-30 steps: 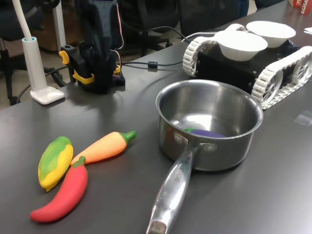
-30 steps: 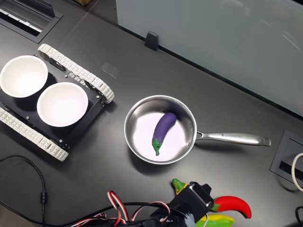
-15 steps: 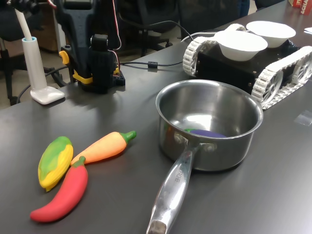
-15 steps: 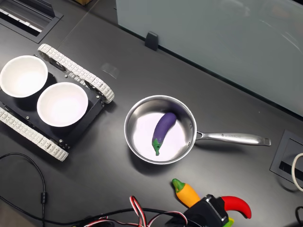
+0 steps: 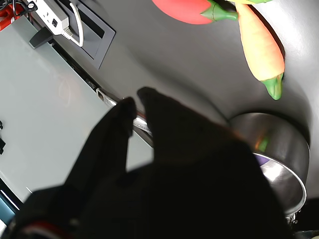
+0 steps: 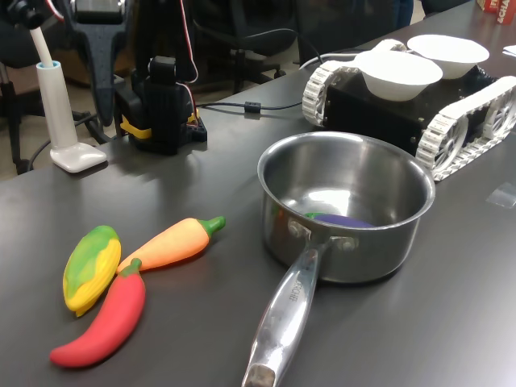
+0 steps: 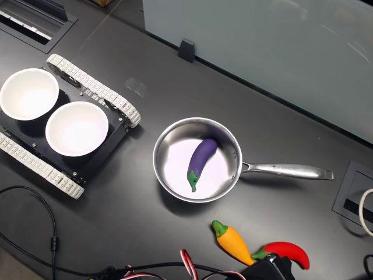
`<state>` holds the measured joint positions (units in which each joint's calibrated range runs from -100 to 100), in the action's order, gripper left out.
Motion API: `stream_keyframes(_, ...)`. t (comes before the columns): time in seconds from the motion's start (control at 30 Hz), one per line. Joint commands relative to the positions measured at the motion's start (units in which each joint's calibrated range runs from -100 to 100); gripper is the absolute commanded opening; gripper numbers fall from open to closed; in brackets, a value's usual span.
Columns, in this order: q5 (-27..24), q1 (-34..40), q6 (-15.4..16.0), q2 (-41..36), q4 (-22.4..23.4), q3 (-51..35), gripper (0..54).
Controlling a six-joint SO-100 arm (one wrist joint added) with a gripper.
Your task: Pick up the chilli and place them in the pan
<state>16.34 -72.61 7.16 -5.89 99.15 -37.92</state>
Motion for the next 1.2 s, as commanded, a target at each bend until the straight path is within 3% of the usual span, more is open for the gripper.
stream_keyframes(0.0,0.68,-1.36,0.9,0.11,-1.62,-4.56,5.9)
stream_keyframes(0.87,-3.22,-6.52,0.32,8.04,-9.9,-5.2,11.6)
stream_keyframes(1.03,-2.25,-7.21,0.23,9.65,-11.69,-5.2,14.7)
stream_keyframes(1.07,-1.81,-7.32,0.23,9.98,-12.03,-5.11,17.7)
stream_keyframes(1.17,-2.0,-7.78,0.23,11.0,-13.31,-4.74,17.8)
